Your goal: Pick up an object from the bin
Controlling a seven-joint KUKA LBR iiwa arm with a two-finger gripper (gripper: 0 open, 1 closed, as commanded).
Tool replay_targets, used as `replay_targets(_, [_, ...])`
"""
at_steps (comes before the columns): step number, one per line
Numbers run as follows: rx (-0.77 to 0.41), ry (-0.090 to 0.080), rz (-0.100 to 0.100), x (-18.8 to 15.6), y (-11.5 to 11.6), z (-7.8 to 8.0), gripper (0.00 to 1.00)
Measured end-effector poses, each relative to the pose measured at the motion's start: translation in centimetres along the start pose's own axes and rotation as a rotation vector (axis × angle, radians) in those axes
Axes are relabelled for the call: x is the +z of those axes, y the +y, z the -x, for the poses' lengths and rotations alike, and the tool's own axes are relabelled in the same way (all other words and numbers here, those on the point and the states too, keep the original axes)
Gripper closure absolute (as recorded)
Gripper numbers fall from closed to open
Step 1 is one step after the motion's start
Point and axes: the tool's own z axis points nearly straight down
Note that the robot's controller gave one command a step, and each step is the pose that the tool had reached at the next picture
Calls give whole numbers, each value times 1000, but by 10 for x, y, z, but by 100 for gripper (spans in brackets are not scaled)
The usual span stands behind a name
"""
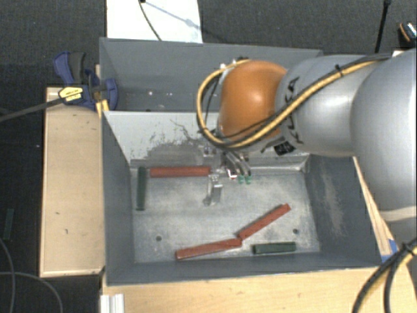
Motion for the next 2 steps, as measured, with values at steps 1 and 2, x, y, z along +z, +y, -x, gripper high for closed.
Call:
replay_targets(1, [-451,10,2,49,-43,-33,0])
replay_targets(2, [-425,6,2,-23,-52,-114,0])
